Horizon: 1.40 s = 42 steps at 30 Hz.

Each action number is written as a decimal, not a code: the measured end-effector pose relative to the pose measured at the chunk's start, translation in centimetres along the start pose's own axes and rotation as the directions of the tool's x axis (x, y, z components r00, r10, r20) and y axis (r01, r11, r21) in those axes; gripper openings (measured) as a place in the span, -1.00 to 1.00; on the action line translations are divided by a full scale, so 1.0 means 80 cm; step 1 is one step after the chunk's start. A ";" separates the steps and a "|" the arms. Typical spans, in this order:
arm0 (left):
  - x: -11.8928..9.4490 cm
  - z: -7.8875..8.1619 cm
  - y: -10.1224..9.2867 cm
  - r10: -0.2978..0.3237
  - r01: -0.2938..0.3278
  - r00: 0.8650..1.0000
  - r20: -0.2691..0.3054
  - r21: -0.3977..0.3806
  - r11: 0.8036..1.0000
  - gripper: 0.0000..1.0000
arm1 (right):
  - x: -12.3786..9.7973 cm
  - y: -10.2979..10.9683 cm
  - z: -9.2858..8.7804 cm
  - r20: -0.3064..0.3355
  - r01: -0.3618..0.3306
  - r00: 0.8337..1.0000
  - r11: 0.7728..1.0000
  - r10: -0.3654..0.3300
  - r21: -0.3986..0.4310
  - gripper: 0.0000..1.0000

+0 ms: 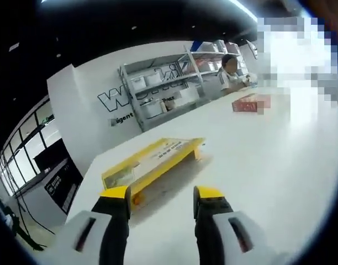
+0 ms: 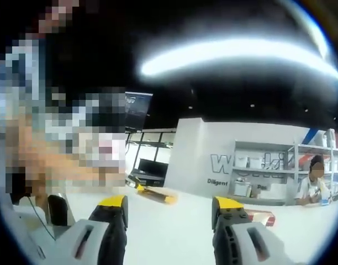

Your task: Tear open the coffee pouch, take out the coffee, and pour the coffee from the pouch into the cup

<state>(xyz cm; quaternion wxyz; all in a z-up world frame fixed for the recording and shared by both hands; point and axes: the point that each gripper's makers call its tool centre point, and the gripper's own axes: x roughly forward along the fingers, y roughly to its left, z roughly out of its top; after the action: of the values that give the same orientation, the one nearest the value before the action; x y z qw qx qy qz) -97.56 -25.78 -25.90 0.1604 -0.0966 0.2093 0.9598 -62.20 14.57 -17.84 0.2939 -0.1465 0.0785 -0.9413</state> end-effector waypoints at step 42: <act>0.101 -0.004 -0.013 0.027 0.017 0.993 -0.117 0.360 0.933 -0.17 | -0.024 -0.075 -0.034 -0.076 0.123 0.989 0.992 -0.123 0.001 0.19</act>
<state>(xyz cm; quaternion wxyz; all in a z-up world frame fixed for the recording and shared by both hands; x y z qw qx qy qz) -104.70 -22.89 -28.60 0.1600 -0.1224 0.3913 0.8980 -64.75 20.71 -19.44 0.2325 -0.1142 0.0777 -0.9627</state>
